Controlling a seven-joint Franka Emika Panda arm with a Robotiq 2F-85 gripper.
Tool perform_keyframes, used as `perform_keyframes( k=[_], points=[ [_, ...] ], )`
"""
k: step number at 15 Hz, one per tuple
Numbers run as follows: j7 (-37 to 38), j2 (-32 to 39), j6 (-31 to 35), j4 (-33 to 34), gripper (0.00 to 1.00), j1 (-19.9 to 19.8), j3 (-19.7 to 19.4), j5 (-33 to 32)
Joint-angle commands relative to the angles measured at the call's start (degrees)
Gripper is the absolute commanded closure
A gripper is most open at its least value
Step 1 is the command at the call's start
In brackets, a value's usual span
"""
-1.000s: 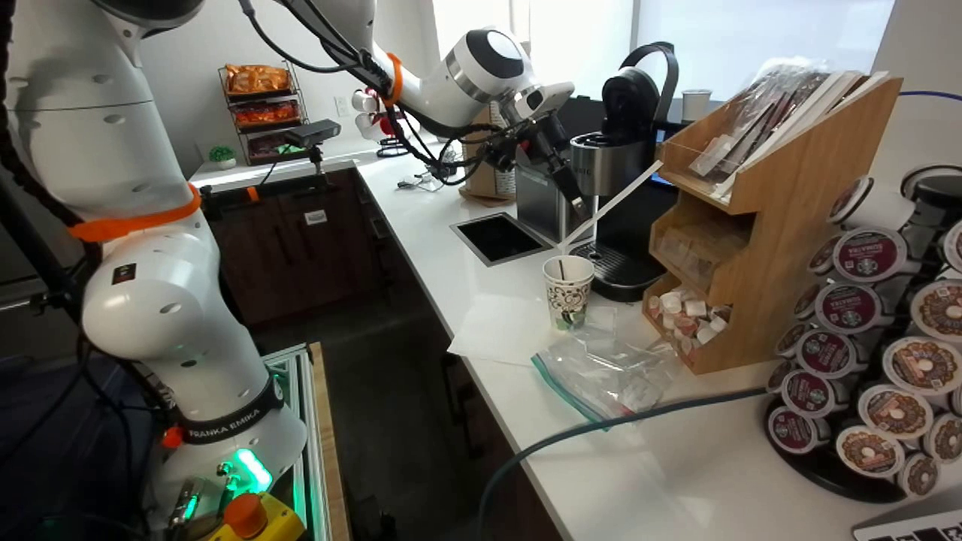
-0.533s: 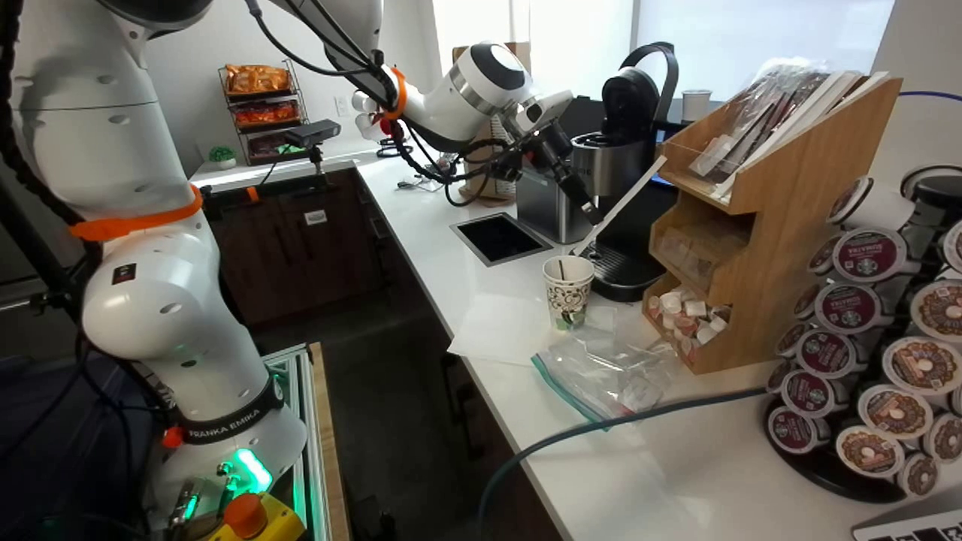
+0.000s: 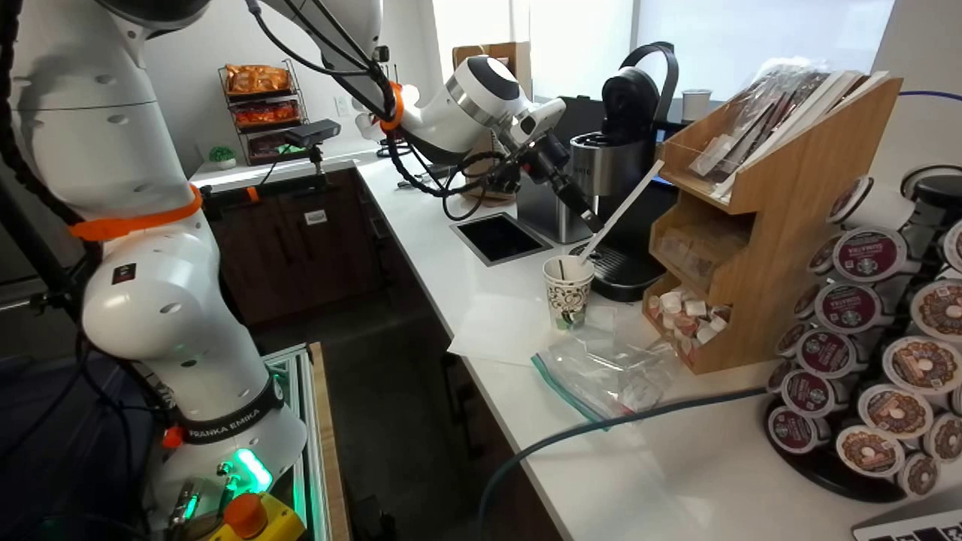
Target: Place one straw from the wooden stand in the coffee cup.
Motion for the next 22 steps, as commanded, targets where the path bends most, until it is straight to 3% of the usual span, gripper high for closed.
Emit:
perform_keyframes(
  k=[1, 22],
  points=[
    [1.48, -2.7, 2.22, -3.53, 1.0, 0.29, -0.23, -1.45],
    [-0.39, -3.57, 2.1, -8.2, 1.0, 0.11, 0.05, -0.66]
  ],
)
